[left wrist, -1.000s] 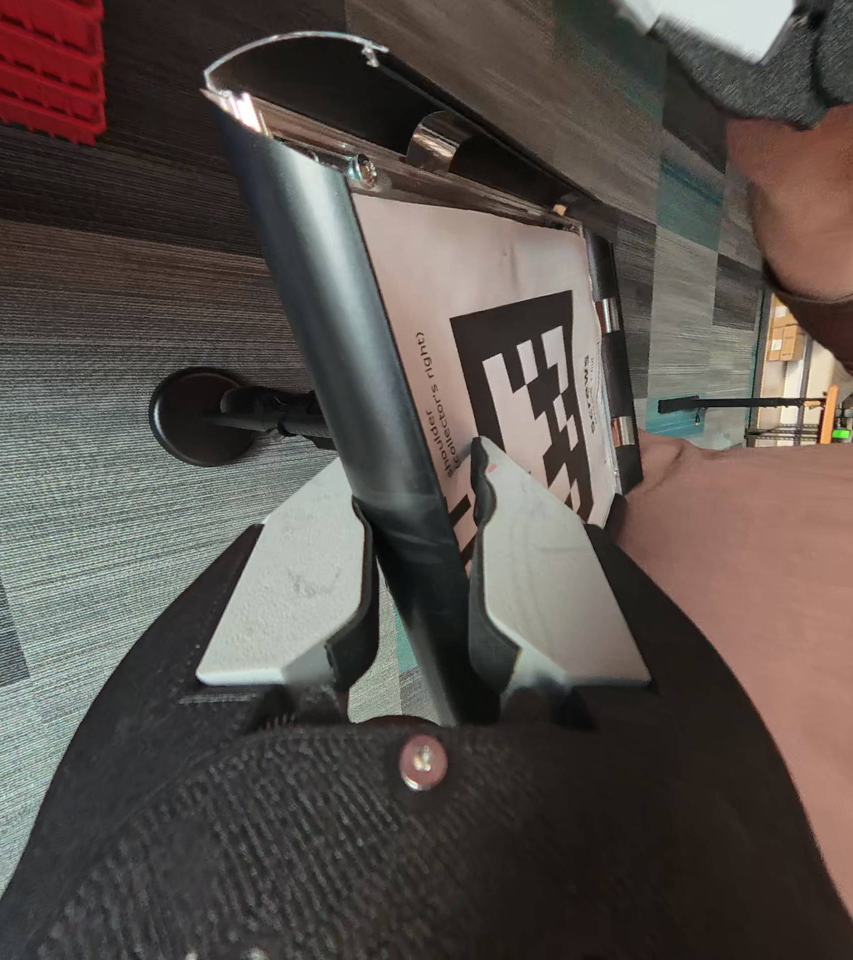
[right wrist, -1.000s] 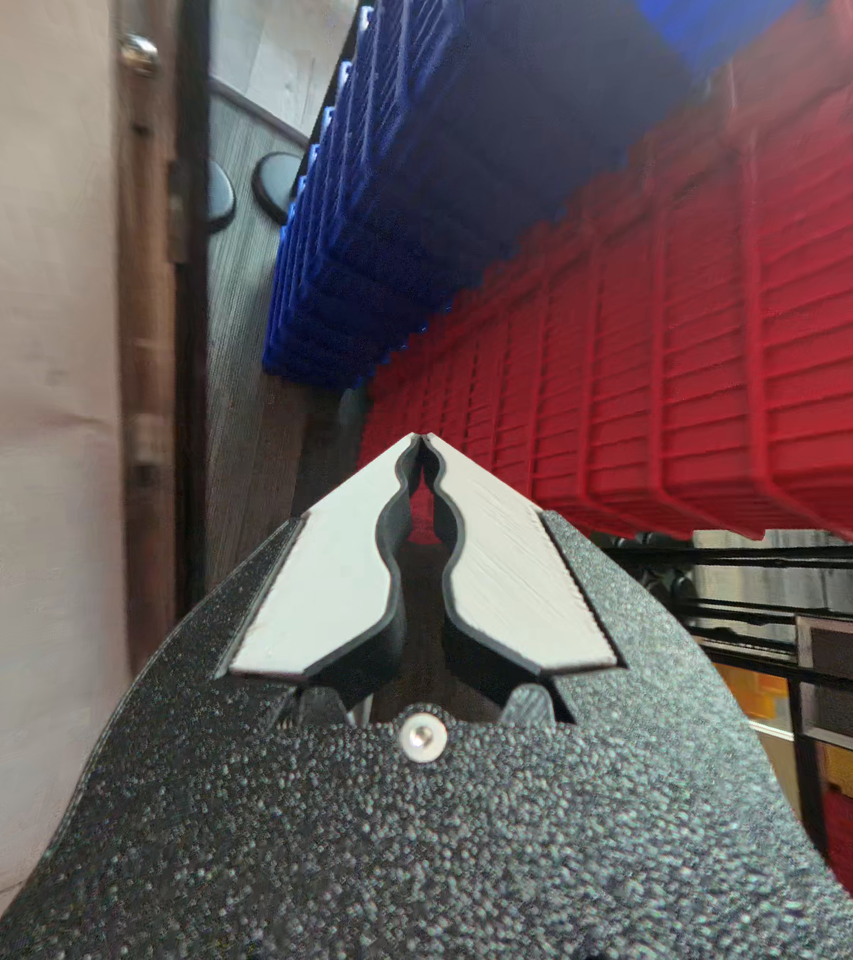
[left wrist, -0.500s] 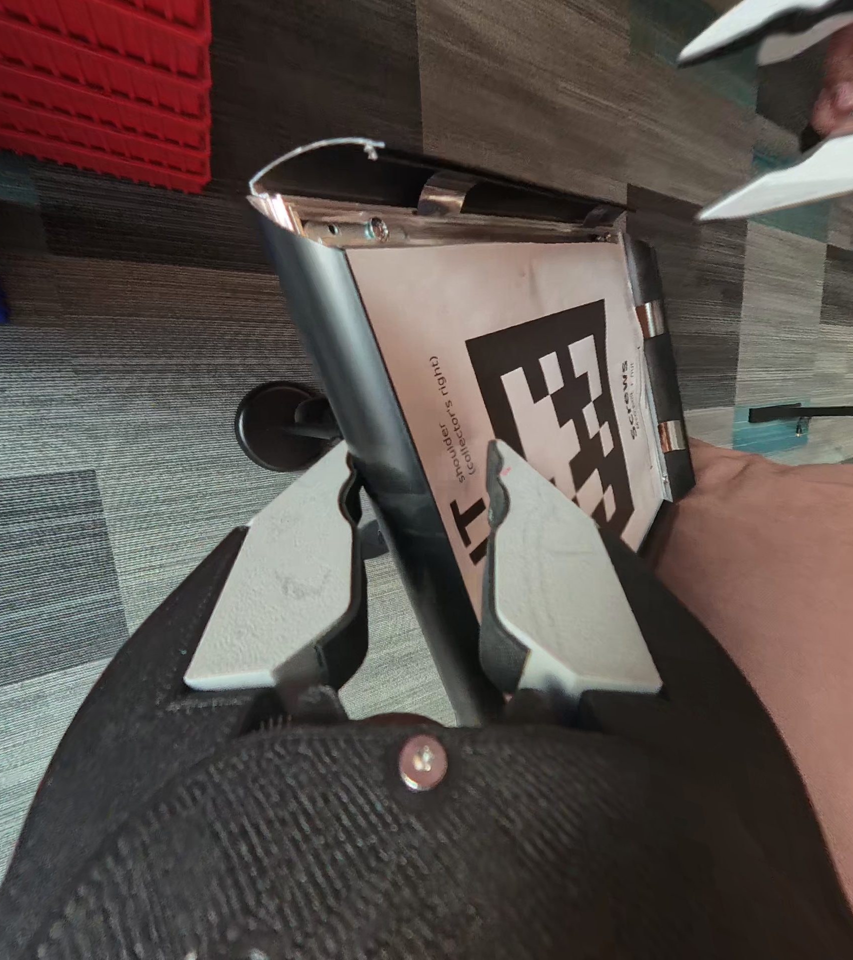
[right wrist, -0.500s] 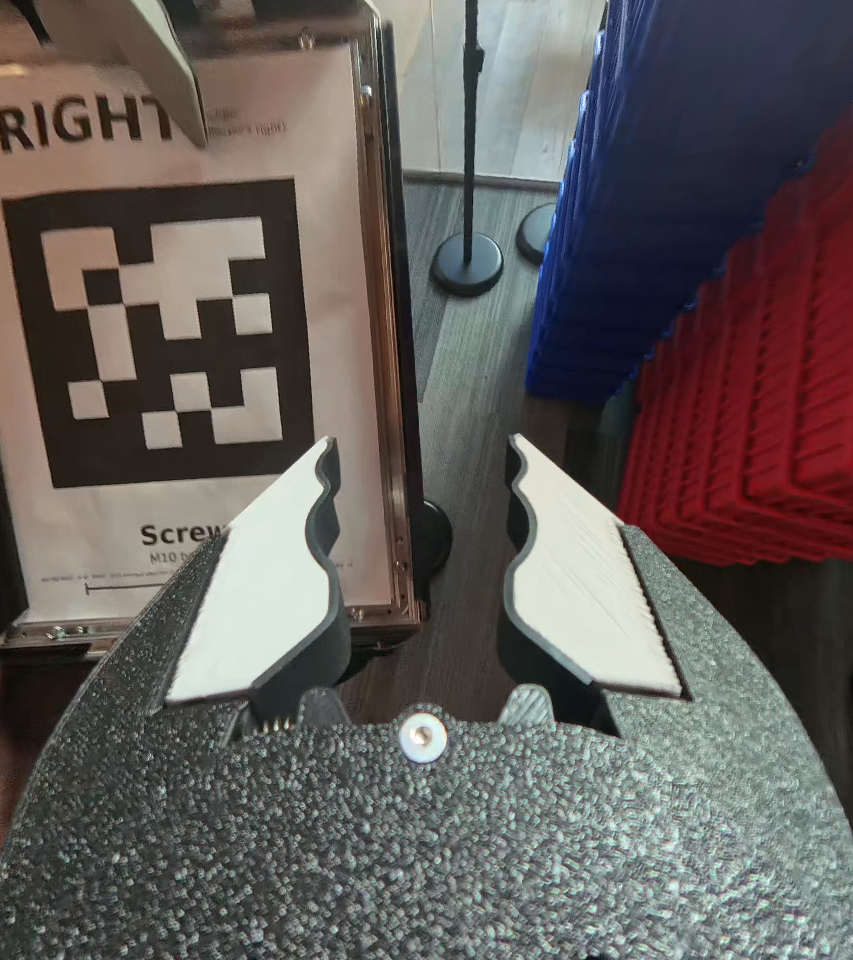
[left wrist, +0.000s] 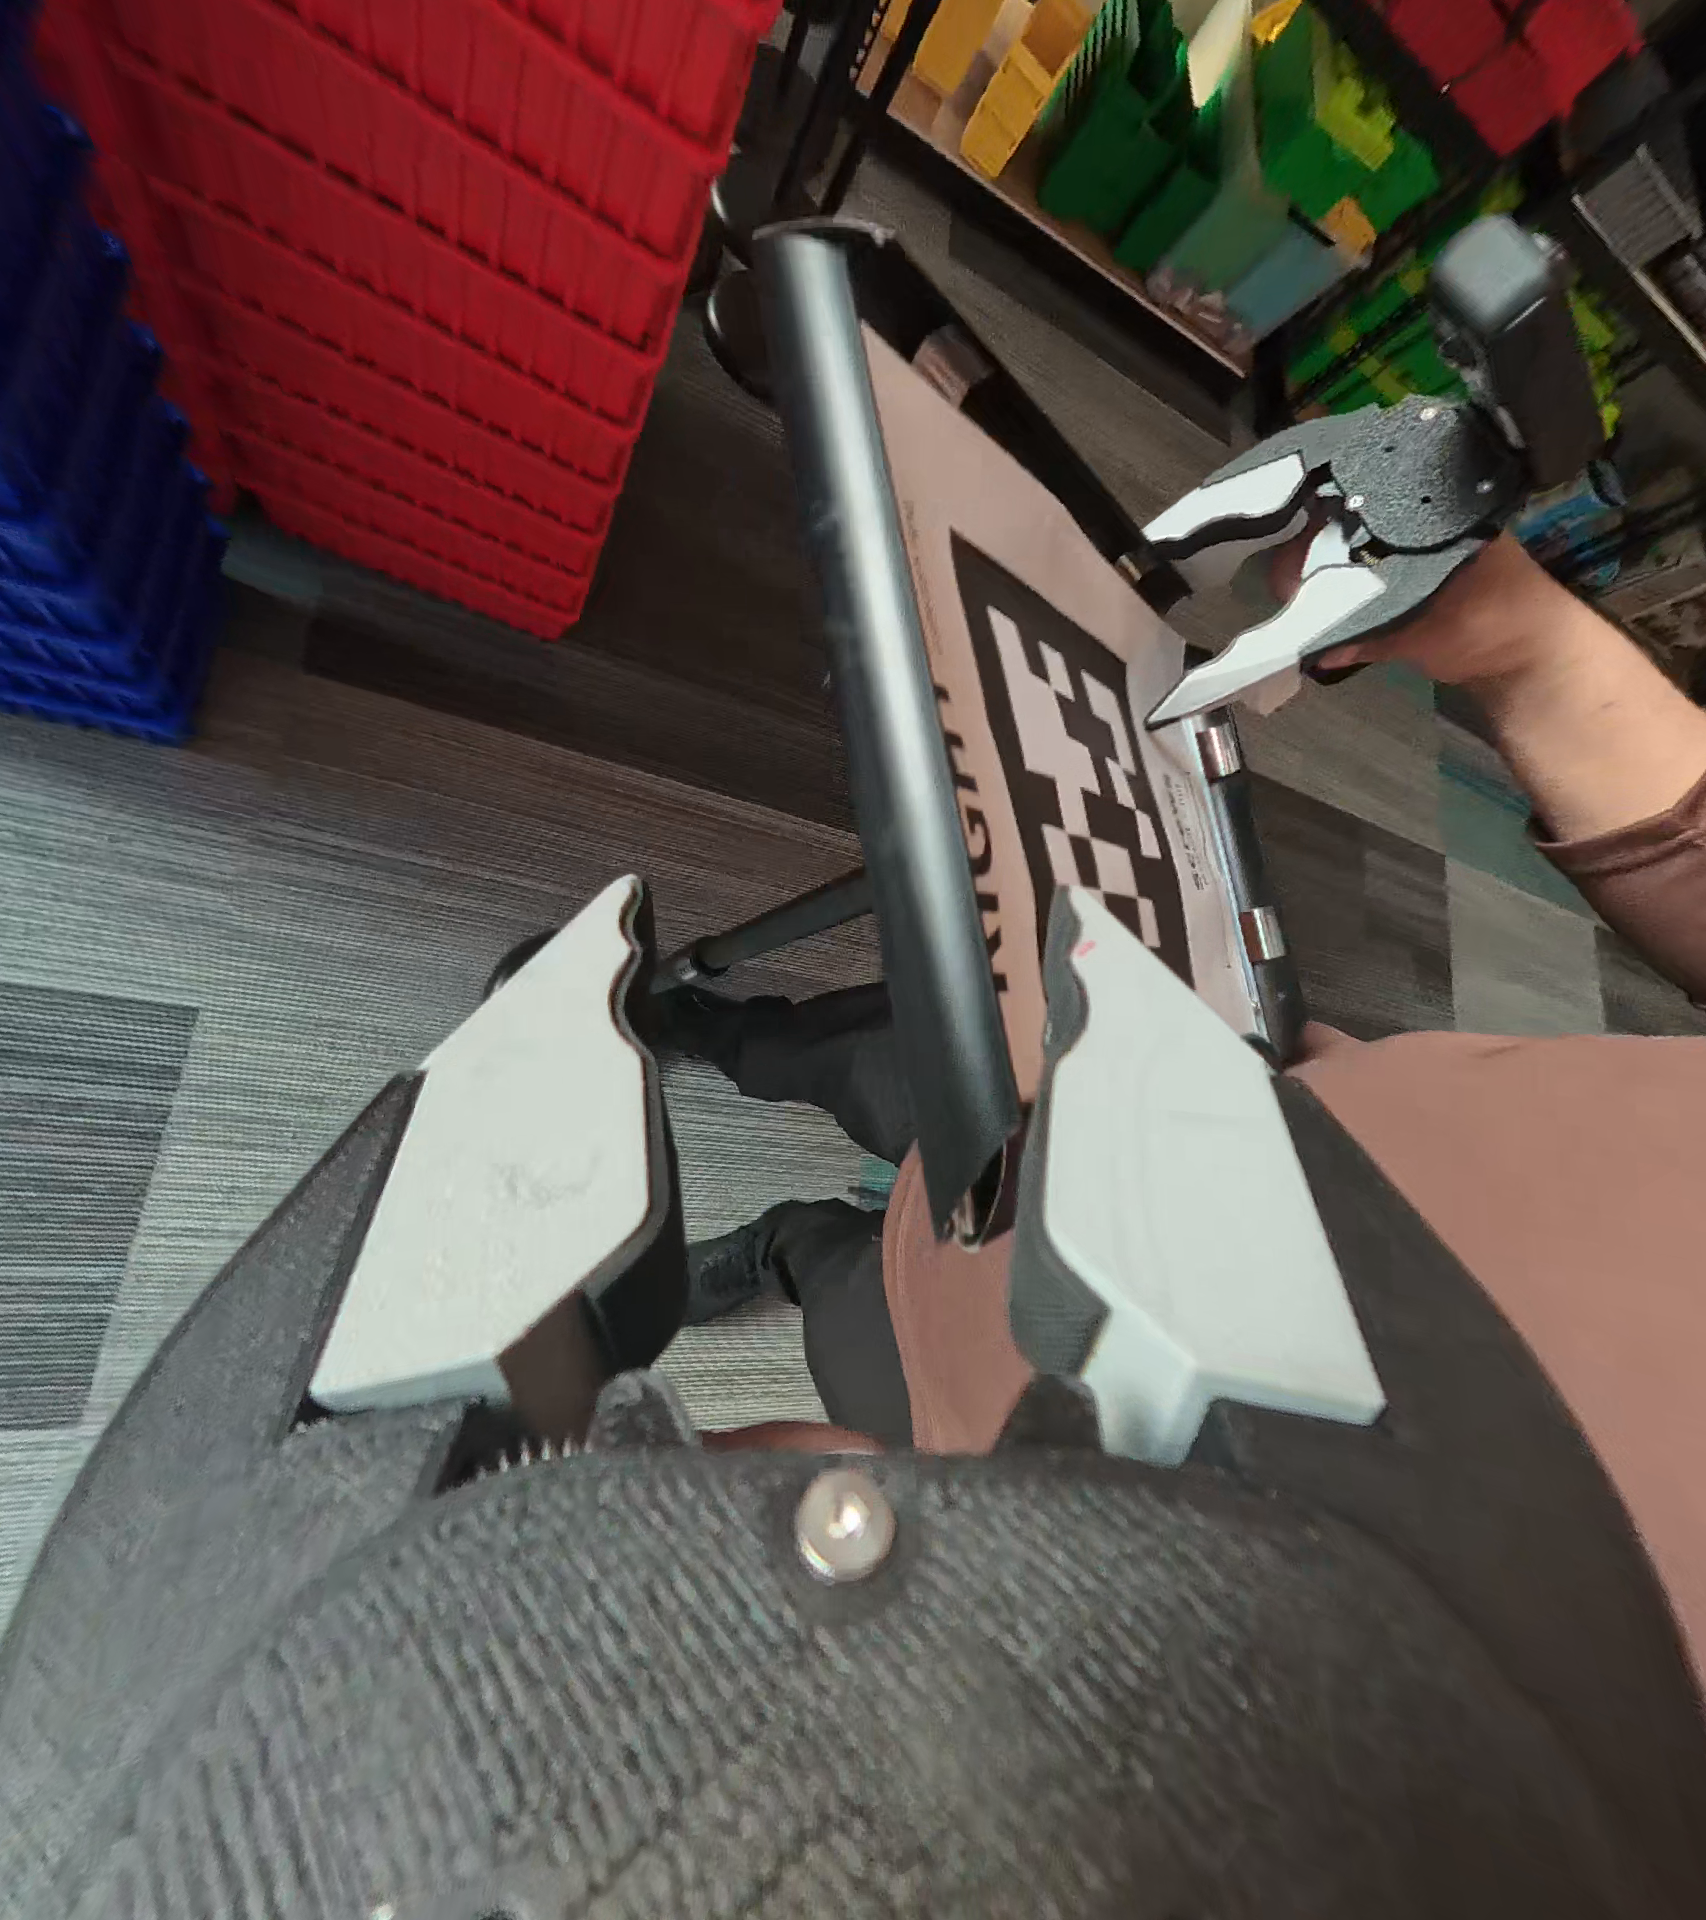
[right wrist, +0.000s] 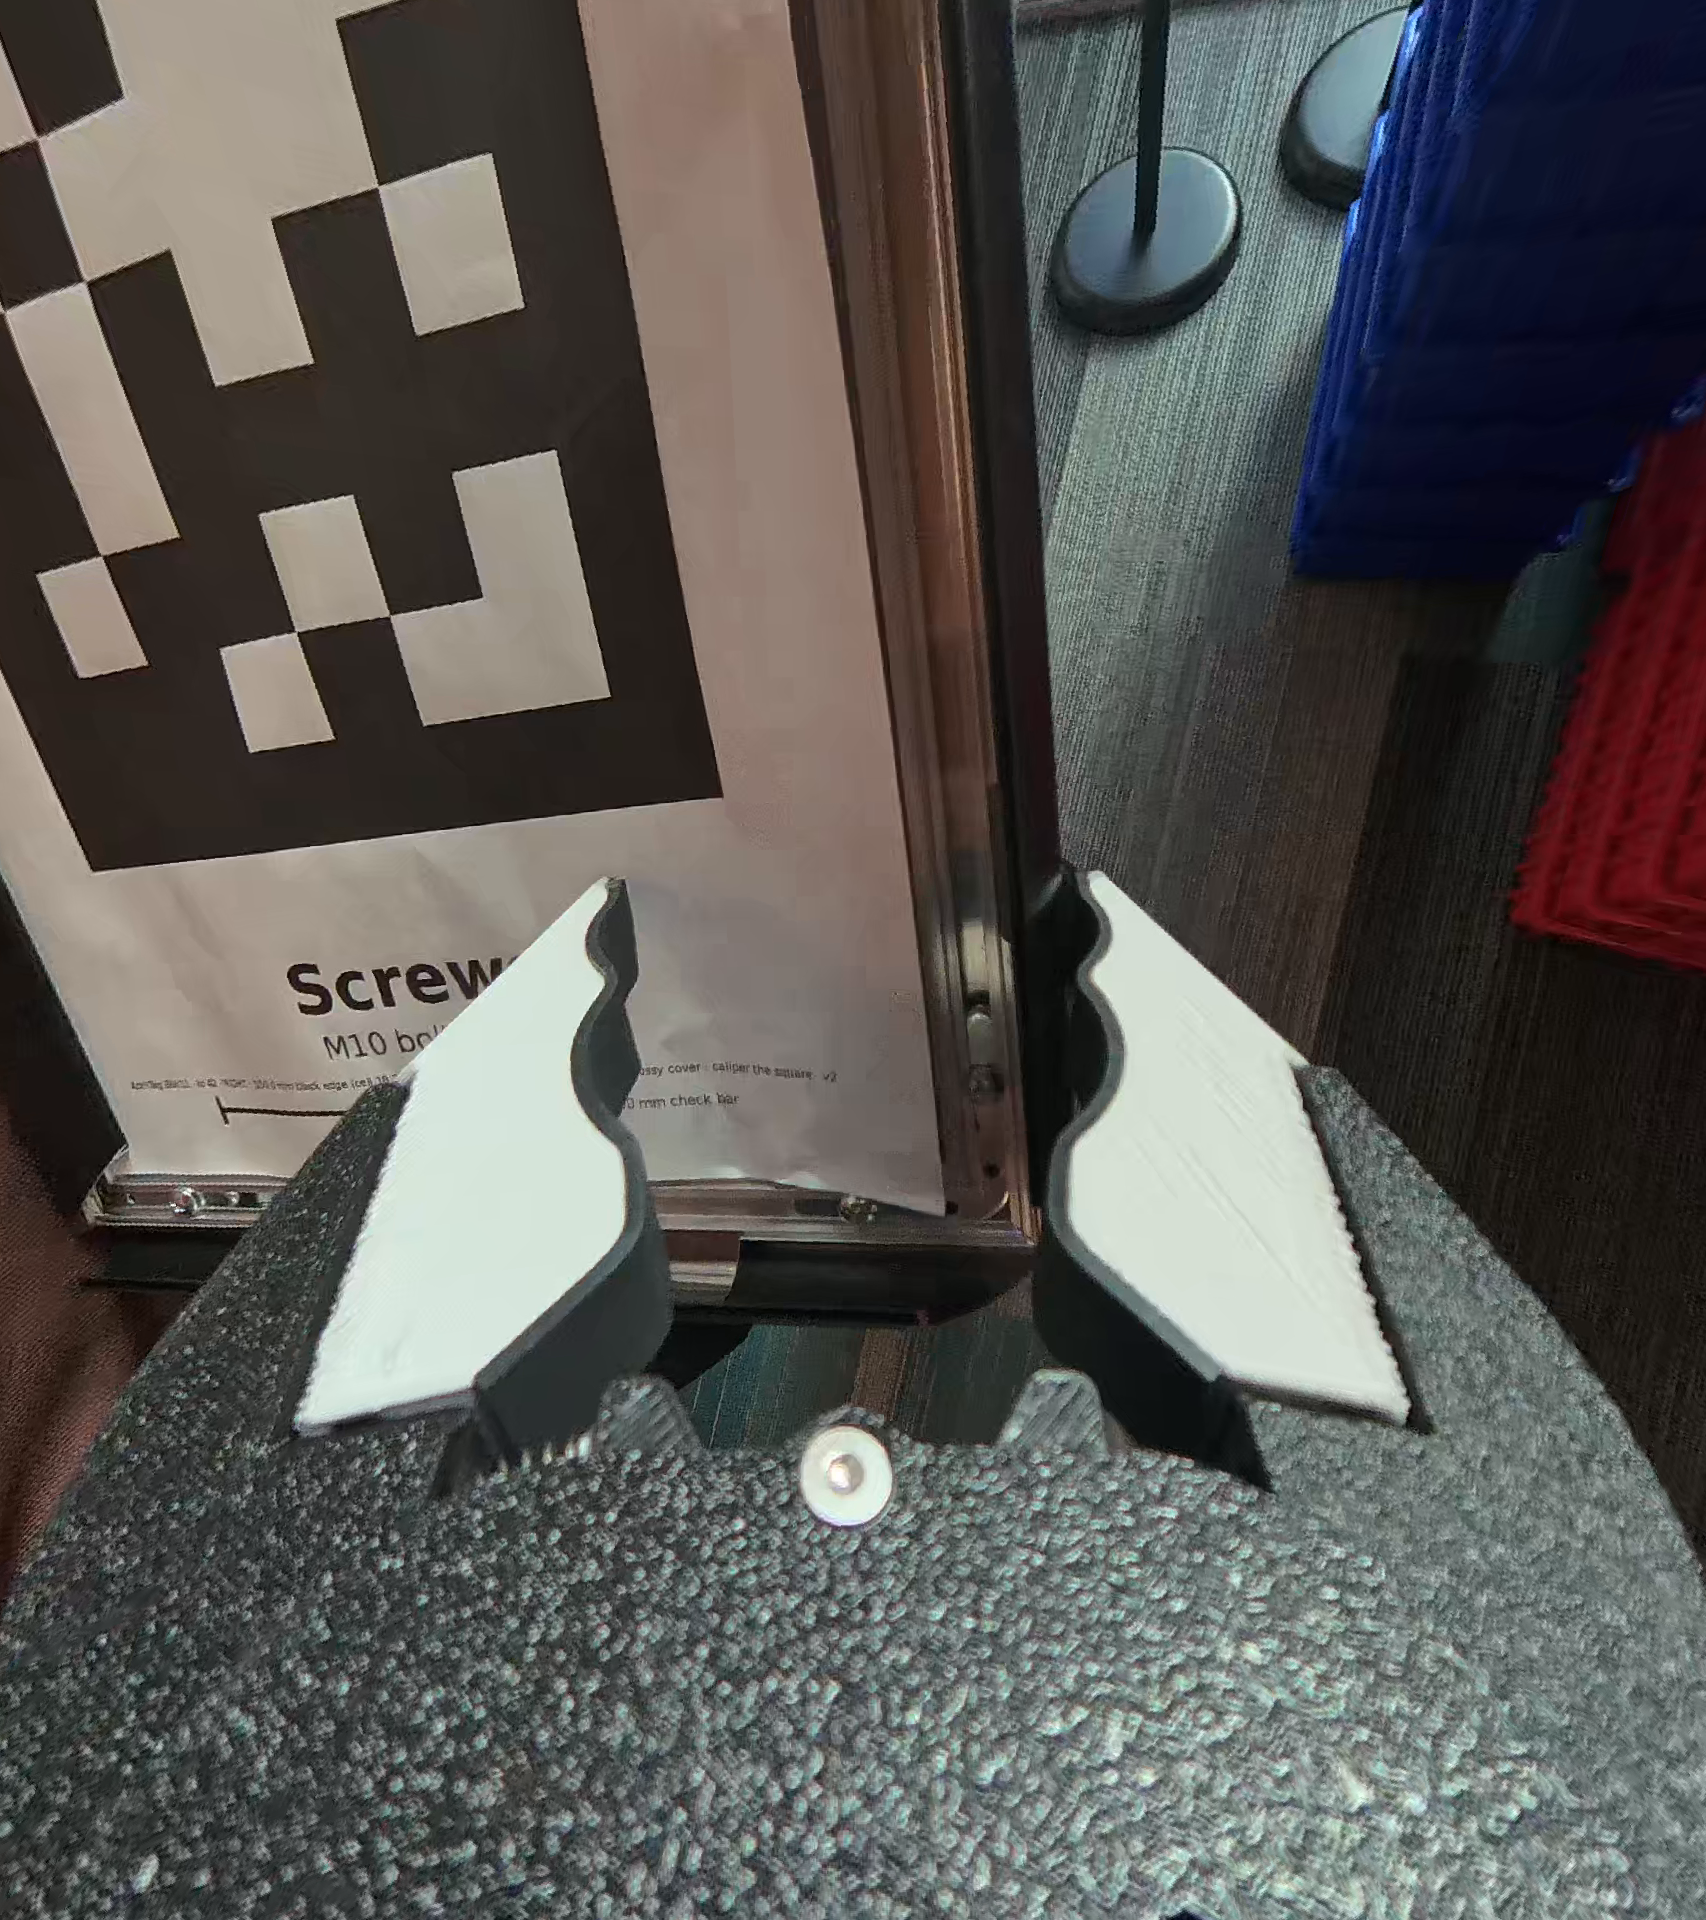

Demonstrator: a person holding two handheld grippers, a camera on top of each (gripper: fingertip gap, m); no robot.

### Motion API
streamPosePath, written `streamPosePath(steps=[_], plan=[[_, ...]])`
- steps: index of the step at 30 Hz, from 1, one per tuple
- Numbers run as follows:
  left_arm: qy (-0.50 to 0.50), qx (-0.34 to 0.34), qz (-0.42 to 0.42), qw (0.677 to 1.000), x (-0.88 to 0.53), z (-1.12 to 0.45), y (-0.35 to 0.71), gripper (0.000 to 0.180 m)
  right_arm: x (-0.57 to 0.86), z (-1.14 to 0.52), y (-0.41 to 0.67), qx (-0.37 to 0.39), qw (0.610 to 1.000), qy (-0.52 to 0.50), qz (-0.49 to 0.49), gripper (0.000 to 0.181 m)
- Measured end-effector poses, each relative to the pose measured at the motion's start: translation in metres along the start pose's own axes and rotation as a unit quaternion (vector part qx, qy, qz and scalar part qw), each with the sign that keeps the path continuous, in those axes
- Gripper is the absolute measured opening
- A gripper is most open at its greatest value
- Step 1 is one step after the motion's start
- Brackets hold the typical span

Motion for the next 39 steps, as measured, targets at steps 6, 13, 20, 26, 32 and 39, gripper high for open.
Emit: streamPosePath(steps=[6,13,20,26,32,39], plan=[[-0.07,0.053,0.131,0.987,0.002,0.024,-0.077,0.078,-0.004,-0.009,0.008,-0.005,1.0,-0.004,0.003,0.081],[-0.107,0.117,0.192,0.969,0.008,0.012,-0.102,0.077,-0.008,-0.001,0.021,-0.003,0.995,-0.085,0.052,0.083],[-0.082,0.076,0.114,0.987,0.001,0.007,-0.056,0.076,-0.072,0.031,0.063,0.093,0.992,-0.039,0.078,0.072],[-0.164,-0.086,0.072,0.98,0.003,-0.023,-0.015,0.081,-0.17,-0.015,0.052,0.04,0.992,0.118,0.021,0.056],[-0.191,-0.233,0.053,0.952,0.011,-0.051,-0.033,0.032,-0.181,-0.047,0.037,0.001,0.996,0.089,0.026,0.054],[-0.18,-0.206,0.054,0.96,0.017,-0.058,-0.029,0.027,-0.197,-0.057,0.035,0.019,0.993,0.116,0.035,0.037]])
Point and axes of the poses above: each gripper's, where its closed fingertips meet, z back along the fingers, y out of its top, x = y × z across the jaws, the point moved 8 cm from there along z, back along the fingers, and after that the axes turned 15 degrees about x, right-handed, at the moved point
